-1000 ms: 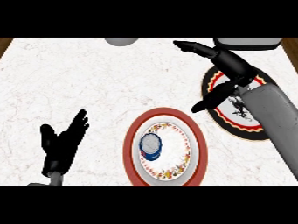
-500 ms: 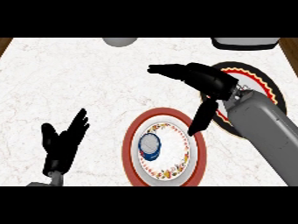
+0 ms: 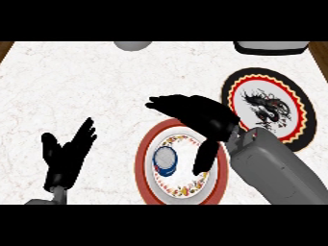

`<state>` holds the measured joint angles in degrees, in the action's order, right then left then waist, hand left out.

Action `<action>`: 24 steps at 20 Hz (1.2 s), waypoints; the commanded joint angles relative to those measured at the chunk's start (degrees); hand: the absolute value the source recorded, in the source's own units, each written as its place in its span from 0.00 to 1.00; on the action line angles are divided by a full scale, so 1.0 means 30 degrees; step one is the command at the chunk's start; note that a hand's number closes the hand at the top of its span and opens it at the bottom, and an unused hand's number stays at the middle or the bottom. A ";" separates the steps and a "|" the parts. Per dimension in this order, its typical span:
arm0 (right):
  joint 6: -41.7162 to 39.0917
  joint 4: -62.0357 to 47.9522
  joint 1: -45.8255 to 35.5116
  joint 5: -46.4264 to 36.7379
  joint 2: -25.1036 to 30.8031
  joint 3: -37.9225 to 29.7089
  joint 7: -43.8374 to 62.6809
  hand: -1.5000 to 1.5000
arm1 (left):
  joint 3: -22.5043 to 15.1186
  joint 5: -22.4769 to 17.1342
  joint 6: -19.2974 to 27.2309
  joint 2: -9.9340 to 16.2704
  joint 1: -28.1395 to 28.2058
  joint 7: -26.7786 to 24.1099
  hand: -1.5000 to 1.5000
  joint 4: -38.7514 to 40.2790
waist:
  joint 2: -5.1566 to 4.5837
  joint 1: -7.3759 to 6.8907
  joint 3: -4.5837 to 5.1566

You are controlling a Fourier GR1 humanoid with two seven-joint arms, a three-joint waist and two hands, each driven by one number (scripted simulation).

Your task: Pick the can from the plate and place it in the plate

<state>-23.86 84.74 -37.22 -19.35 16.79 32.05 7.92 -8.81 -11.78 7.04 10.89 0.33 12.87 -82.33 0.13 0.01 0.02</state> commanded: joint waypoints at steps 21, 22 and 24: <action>-0.0595 -0.0754 0.3593 -0.8341 -0.4669 0.0500 0.0243 0.00 | 0.1192 0.1359 -0.1082 -0.1131 -0.0336 -0.0537 0.50 0.1165 | -0.0043 -0.0059 -0.0003; -0.0982 -0.1192 0.3303 -0.8169 -0.3918 -0.0596 -0.0654 0.00 | 0.0535 0.1868 -0.0374 -0.1904 0.0408 -0.0883 0.50 0.0568 | -0.0042 -0.0073 -0.0005; -0.0547 -0.2951 0.2655 -0.8999 -0.4586 -0.0188 -0.1219 0.00 | 0.0402 0.2033 -0.0195 -0.1752 -0.0300 0.0722 0.50 -0.0486 | -0.0051 -0.0112 -0.0007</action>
<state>-26.23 81.51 -27.14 -42.96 4.93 32.33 6.60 -6.84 -6.93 5.49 6.72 0.43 12.71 -82.15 0.04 -0.23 -0.04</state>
